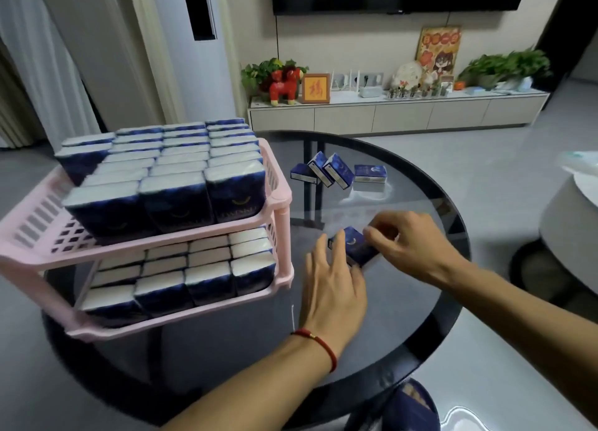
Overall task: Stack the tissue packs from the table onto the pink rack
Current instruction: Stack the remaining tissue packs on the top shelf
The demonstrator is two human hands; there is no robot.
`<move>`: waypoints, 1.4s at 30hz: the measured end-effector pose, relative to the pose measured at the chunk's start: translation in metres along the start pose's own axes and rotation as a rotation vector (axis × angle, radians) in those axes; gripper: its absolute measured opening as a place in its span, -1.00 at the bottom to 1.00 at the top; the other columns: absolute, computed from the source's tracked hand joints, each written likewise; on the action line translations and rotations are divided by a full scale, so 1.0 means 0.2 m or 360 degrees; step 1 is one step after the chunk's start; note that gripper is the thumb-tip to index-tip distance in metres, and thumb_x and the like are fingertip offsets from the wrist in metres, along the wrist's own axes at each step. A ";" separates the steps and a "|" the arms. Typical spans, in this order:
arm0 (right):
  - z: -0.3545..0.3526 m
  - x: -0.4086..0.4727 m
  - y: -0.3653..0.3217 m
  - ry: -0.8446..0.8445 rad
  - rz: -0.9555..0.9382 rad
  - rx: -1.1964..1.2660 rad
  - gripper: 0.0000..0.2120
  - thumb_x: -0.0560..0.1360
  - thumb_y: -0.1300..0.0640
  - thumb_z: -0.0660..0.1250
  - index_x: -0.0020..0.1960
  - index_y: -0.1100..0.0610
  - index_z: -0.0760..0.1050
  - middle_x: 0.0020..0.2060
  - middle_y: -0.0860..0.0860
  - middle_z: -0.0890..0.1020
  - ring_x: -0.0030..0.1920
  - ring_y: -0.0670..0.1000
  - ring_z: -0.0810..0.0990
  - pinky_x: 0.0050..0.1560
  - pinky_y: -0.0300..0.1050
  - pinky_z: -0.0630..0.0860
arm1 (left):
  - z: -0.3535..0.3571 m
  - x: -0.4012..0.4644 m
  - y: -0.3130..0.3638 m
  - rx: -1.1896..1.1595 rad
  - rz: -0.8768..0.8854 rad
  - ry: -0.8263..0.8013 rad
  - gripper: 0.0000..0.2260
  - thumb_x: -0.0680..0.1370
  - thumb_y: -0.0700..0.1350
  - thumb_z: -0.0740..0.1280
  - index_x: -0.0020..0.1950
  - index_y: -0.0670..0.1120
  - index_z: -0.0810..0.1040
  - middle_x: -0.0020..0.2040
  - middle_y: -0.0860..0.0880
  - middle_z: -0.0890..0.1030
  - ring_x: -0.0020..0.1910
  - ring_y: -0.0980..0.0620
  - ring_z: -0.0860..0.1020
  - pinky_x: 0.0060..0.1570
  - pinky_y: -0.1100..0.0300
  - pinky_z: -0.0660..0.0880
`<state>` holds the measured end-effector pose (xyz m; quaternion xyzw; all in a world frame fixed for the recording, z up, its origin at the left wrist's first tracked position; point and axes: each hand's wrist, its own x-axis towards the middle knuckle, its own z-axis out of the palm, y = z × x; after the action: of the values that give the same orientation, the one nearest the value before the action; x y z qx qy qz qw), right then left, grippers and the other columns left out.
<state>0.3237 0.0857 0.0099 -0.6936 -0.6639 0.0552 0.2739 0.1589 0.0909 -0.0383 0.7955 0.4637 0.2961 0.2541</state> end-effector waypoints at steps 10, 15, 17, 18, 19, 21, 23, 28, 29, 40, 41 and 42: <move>0.28 0.86 0.15 -0.0102 0.0328 -0.0257 -0.38 0.54 0.13 0.35 0.54 0.05 0.22 0.43 0.11 0.43 0.46 0.20 0.31 0.43 0.26 0.24 | 0.07 0.13 -0.04 0.0158 -0.0025 0.0104 -0.41 0.61 0.17 0.16 0.60 -0.04 0.23 0.38 -0.02 0.44 0.27 -0.02 0.35 0.27 0.07 0.41; 0.31 0.88 0.20 0.0065 0.0310 -0.0197 -0.29 0.50 0.05 0.42 0.56 0.01 0.20 0.35 0.16 0.46 0.37 0.22 0.42 0.45 0.23 0.16 | 0.05 0.15 -0.05 -0.0021 -0.0034 0.0163 -0.37 0.59 0.07 0.36 0.60 -0.05 0.25 0.38 0.03 0.42 0.32 0.05 0.31 0.36 0.20 0.30; 0.26 0.76 0.19 0.0130 0.0289 0.0011 -0.20 0.45 0.04 0.48 0.58 -0.06 0.17 0.31 0.14 0.40 0.27 0.19 0.47 0.43 0.22 0.30 | 0.04 0.14 -0.04 -0.0151 -0.0005 0.0216 -0.40 0.53 0.00 0.44 0.54 -0.05 0.37 0.35 0.03 0.47 0.31 0.05 0.38 0.35 0.23 0.34; 0.22 0.68 0.18 0.0136 0.0273 0.0121 -0.21 0.43 0.03 0.49 0.56 -0.10 0.20 0.26 0.12 0.39 0.19 0.15 0.50 0.38 0.18 0.41 | 0.03 0.13 -0.04 -0.0251 0.0007 0.0235 -0.42 0.50 -0.06 0.48 0.50 -0.05 0.43 0.33 0.04 0.48 0.29 0.07 0.43 0.33 0.28 0.36; 0.18 0.58 0.17 0.0132 0.0260 0.0217 -0.27 0.42 0.00 0.50 0.51 -0.13 0.26 0.21 0.10 0.40 0.12 0.11 0.53 0.29 0.12 0.52 | 0.01 0.12 -0.04 -0.0338 0.0020 0.0253 -0.44 0.47 -0.12 0.52 0.46 -0.05 0.48 0.30 0.05 0.50 0.26 0.10 0.48 0.29 0.34 0.39; 0.08 0.38 0.11 0.0116 0.0257 0.0444 -0.45 0.42 -0.02 0.52 0.34 -0.11 0.39 0.13 0.08 0.50 -0.01 0.08 0.64 0.08 0.05 0.67 | -0.03 0.10 -0.05 -0.0445 0.0047 0.0286 -0.45 0.42 -0.20 0.55 0.39 -0.04 0.54 0.23 0.09 0.50 0.16 0.13 0.54 0.22 0.37 0.47; -0.01 0.17 0.03 0.0056 0.0300 0.0714 -0.55 0.48 0.04 0.51 0.29 -0.05 0.41 0.08 0.08 0.59 -0.07 0.04 0.71 0.00 0.00 0.70 | -0.05 0.07 -0.06 -0.0529 0.0029 0.0254 -0.45 0.38 -0.19 0.57 0.35 0.03 0.56 0.21 0.13 0.49 0.14 0.12 0.58 0.19 0.22 0.56; -0.07 -0.22 -0.22 -0.0164 0.0126 0.0639 -0.45 0.50 0.02 0.50 0.40 -0.15 0.35 0.07 -0.21 0.56 0.06 -0.20 0.64 0.01 -0.25 0.64 | -0.14 -0.07 -0.04 -0.1079 -0.0224 -0.0088 -0.44 0.39 -0.29 0.55 0.14 0.32 0.59 0.08 0.07 0.72 0.06 0.04 0.71 0.10 -0.01 0.65; -0.05 -0.27 -0.26 -0.0196 0.0097 0.0591 -0.41 0.49 0.01 0.50 0.43 -0.15 0.33 0.07 -0.26 0.54 0.07 -0.26 0.62 0.02 -0.32 0.61 | -0.17 -0.10 -0.04 -0.1126 -0.0260 -0.0109 -0.45 0.40 -0.37 0.49 0.14 0.25 0.61 0.04 0.04 0.74 0.05 0.02 0.71 0.05 0.03 0.66; 0.28 -0.57 -0.71 -0.0113 -0.0244 0.0715 -0.07 0.44 -0.06 0.51 0.63 -0.07 0.04 0.44 -0.10 0.39 0.40 -0.19 0.43 0.40 -0.31 0.39 | -0.62 -0.48 -0.22 -0.0872 -0.0219 0.0002 -0.49 0.46 -0.28 0.52 0.32 0.13 0.56 0.18 0.14 0.68 0.21 0.19 0.62 0.24 0.22 0.55; 0.28 -0.57 -0.73 -0.0175 -0.0285 0.0722 -0.08 0.47 0.00 0.51 0.63 -0.08 0.02 0.49 -0.12 0.34 0.45 -0.20 0.37 0.43 -0.32 0.34 | -0.65 -0.49 -0.26 -0.0798 -0.0181 0.0007 -0.46 0.45 -0.29 0.51 0.35 0.13 0.55 0.21 0.16 0.66 0.24 0.19 0.61 0.27 0.19 0.53; 0.28 -0.56 -0.74 -0.0231 -0.0339 0.0695 -0.11 0.50 0.05 0.49 0.64 -0.07 0.02 0.52 -0.14 0.30 0.48 -0.21 0.31 0.45 -0.34 0.30 | -0.69 -0.50 -0.29 -0.0734 -0.0144 -0.0001 -0.43 0.45 -0.27 0.51 0.38 0.14 0.53 0.25 0.19 0.64 0.28 0.19 0.58 0.31 0.14 0.51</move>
<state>0.1535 -0.0093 -0.0025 -0.5384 -0.7235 0.2178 0.3731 -0.0122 0.0450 -0.0061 0.6948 0.4188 0.3824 0.4423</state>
